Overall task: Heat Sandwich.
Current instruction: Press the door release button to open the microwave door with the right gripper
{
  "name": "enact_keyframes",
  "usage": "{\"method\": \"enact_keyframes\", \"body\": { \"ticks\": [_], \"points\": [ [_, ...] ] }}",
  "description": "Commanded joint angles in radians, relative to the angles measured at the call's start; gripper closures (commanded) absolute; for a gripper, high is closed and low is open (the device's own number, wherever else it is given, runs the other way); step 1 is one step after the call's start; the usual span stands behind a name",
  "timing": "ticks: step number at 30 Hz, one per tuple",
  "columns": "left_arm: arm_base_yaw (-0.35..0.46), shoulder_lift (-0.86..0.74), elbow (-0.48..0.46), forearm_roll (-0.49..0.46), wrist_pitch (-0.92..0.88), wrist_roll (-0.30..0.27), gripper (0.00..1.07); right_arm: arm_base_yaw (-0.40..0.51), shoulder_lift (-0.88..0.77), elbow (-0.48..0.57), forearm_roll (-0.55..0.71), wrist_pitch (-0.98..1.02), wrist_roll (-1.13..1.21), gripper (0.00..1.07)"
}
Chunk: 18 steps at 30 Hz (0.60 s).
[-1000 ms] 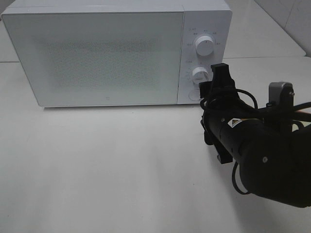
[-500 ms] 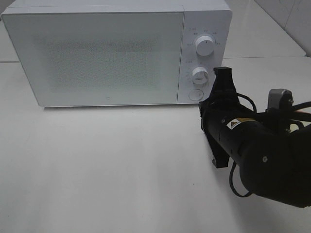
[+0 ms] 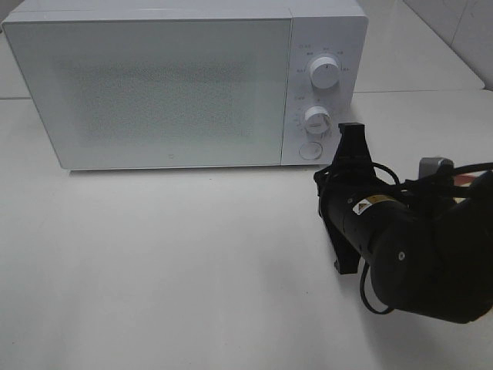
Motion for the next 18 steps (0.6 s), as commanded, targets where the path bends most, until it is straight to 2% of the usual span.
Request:
{"method": "enact_keyframes", "body": {
  "ticks": [1, 18],
  "points": [
    [-0.006, -0.021, 0.000, -0.002, -0.012, -0.005, 0.09, -0.034, 0.020, -0.032, -0.062, 0.009, 0.011, 1.07],
    [-0.006, -0.021, 0.000, -0.002, -0.012, -0.005, 0.09, -0.188, 0.138, -0.184, -0.194, 0.119, 0.011, 1.07]
  ]
}}
